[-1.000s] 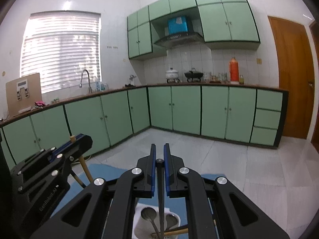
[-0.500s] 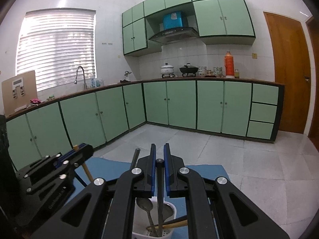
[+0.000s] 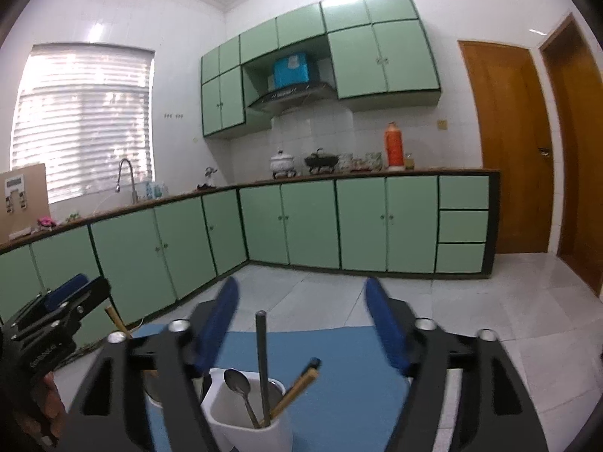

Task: Organize utensils
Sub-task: 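Open both tools and lift them away from the caddy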

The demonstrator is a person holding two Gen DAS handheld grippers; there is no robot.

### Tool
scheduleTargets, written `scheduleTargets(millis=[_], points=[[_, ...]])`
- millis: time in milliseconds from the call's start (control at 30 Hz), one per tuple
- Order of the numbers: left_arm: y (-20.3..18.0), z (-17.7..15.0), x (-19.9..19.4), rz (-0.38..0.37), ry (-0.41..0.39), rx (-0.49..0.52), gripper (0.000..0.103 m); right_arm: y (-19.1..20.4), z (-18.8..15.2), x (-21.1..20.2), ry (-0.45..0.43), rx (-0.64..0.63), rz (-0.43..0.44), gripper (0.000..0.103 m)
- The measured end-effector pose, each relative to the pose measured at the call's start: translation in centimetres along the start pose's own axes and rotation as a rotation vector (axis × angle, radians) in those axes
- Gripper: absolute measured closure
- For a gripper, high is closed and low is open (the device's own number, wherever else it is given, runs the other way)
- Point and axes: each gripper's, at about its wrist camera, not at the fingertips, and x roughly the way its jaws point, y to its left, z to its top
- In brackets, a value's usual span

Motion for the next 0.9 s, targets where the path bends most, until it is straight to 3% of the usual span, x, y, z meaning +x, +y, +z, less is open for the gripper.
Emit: scheduleTargets(millis=[200, 333, 900], points=[[0.2, -0.5, -3.2, 0.036, -0.015, -0.007, 0.014, -0.7, -0.9, -3.3, -0.005, 0.010, -0.011, 0.010], [0.2, -1.0, -5.0, 0.046, -0.005, -0.013, 0.008, -1.0, -2.0, -5.4, 0.006, 0.011, -0.011, 0.006], [-1.0, -4.7, -11.2, 0.057, 0.123, -0.013, 0.005, -0.4, -5.4, -11.5, 0.096, 0.007, 0.011, 0.006]])
